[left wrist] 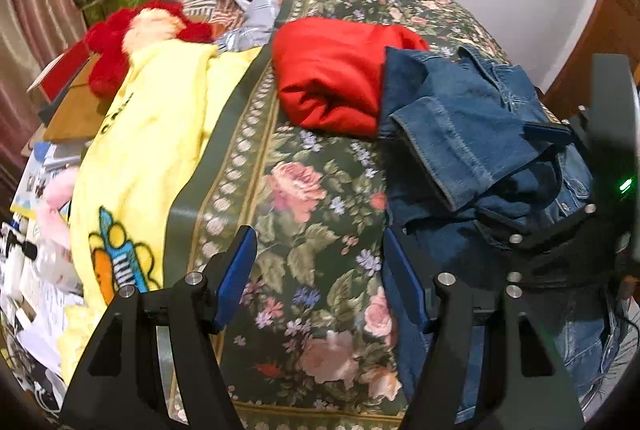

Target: Fold large clothes

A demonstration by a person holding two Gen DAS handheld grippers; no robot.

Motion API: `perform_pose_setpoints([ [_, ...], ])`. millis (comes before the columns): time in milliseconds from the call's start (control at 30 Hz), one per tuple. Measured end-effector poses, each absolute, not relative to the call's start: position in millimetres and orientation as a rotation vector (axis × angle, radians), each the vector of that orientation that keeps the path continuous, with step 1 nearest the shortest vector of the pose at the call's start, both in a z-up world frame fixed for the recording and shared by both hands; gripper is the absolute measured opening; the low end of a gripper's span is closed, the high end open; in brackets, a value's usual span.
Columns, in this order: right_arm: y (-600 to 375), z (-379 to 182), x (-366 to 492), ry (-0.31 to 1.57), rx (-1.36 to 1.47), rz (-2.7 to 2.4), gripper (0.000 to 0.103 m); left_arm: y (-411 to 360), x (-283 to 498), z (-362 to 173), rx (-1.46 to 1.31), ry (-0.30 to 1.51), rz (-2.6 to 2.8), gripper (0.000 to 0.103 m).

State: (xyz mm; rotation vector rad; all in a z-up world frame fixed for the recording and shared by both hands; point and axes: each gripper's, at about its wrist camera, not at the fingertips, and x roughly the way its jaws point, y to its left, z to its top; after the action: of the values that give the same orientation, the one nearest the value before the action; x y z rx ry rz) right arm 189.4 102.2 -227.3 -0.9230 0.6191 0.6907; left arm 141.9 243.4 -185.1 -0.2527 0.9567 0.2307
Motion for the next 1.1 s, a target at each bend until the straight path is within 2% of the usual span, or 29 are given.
perform_pose_setpoints([
  [67, 113, -236, 188, 0.578, -0.994, 0.68, 0.094, 246, 139, -185, -0.268, 0.958, 0.235, 0.065],
  [133, 120, -239, 190, 0.569, -1.009, 0.671, 0.08, 249, 136, -186, -0.281, 0.956, 0.241, 0.065],
  [167, 121, -237, 191, 0.574, -0.992, 0.677, 0.066, 250, 136, -187, -0.291, 0.958, 0.242, 0.065],
  [233, 121, -230, 193, 0.582, -0.94, 0.7, 0.06, 250, 137, -189, -0.3, 0.966, 0.242, 0.065],
  [300, 121, -221, 192, 0.555, -0.9, 0.715, 0.032, 248, 138, -190, -0.302, 0.97, 0.241, 0.065],
  [367, 115, -204, 192, 0.549, -0.827, 0.755, 0.018, 247, 139, -190, -0.295, 0.975, 0.239, 0.065],
  [400, 110, -194, 192, 0.539, -0.785, 0.768, 0.016, 245, 141, -190, -0.289, 0.977, 0.238, 0.065],
  [700, 48, -117, 223, 0.504, -0.439, 0.714, 0.015, 221, 156, -190, -0.235, 0.995, 0.194, 0.065],
  [867, -23, -78, 243, 0.485, -0.235, 0.642, 0.014, 196, 174, -204, -0.161, 1.034, 0.176, 0.065],
  [1100, -110, -63, 261, 0.488, -0.05, 0.524, 0.014, 176, 206, -241, -0.157, 1.132, 0.152, 0.065],
])
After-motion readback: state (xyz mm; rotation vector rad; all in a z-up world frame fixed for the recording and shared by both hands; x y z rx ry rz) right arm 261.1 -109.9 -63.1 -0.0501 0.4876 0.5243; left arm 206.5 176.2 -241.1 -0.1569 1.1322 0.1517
